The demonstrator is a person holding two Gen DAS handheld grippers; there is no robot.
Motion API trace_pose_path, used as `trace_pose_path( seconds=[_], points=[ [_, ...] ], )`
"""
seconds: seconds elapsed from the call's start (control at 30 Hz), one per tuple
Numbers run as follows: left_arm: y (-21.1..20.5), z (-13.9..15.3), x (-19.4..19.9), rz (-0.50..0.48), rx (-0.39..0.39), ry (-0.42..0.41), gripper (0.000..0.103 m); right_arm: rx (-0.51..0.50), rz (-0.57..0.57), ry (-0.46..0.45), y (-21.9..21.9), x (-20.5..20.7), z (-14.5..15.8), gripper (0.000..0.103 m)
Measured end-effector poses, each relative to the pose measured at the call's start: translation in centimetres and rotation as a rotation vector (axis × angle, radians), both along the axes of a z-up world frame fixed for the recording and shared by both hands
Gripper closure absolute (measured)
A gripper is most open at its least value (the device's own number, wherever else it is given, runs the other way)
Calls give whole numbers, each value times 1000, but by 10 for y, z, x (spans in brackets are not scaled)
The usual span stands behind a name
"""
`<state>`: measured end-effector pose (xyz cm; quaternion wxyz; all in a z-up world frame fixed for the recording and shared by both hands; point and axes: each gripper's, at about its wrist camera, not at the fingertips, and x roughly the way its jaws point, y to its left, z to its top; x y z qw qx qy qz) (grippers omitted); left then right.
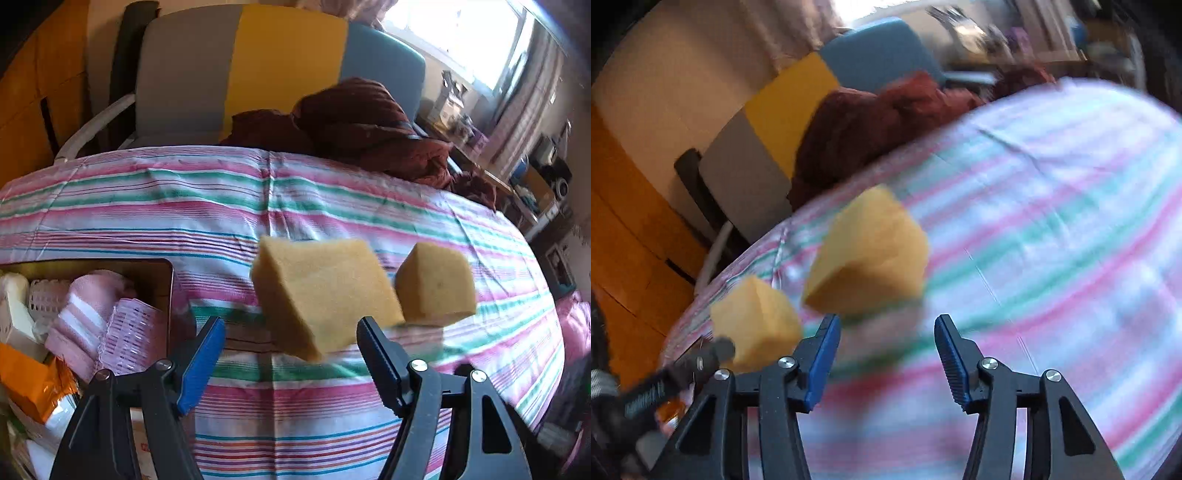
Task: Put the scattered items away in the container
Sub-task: 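Move both tools toward the two yellow sponges on the cloth, then grasp a yellow sponge with the right gripper while the left gripper grasps the other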
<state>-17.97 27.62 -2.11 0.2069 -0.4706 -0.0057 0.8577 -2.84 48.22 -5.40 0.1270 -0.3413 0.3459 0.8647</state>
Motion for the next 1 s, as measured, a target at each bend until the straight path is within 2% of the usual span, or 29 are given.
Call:
trace_pose_path(
  seconds=[0.03,0.1,0.17,0.2,0.3,0.33,0.47,0.7,0.83,0.93,0.97,1.0],
  points=[
    [0,2,1,14,14,4,28,-20,-17,12,3,13,-3,46],
    [5,4,1,25,23,6,25,-8,-46,43,6,29,-3,33],
    [13,3,0,22,-5,12,25,54,-83,81,9,40,5,21],
    [18,2,0,20,-20,15,25,80,-86,88,9,40,8,19],
    [28,-8,-5,7,-37,-15,24,148,-39,87,7,22,17,19],
    [31,-11,-6,0,-31,-28,21,162,-22,78,5,17,17,19],
    [34,-13,-8,-10,-20,-26,20,249,45,13,-3,-16,15,19],
    [17,-11,-11,59,51,-28,20,343,154,-19,-20,-37,12,9],
    [13,-8,-11,69,76,-31,20,443,212,-69,-33,-58,9,4],
    [20,-9,-9,41,45,-32,20,469,213,-137,-32,-74,0,8],
    [24,-9,-8,28,36,-28,20,442,216,-143,-28,-76,-3,25],
    [27,-8,-6,16,27,-22,20,411,219,-139,-24,-77,-5,30]
  ],
)
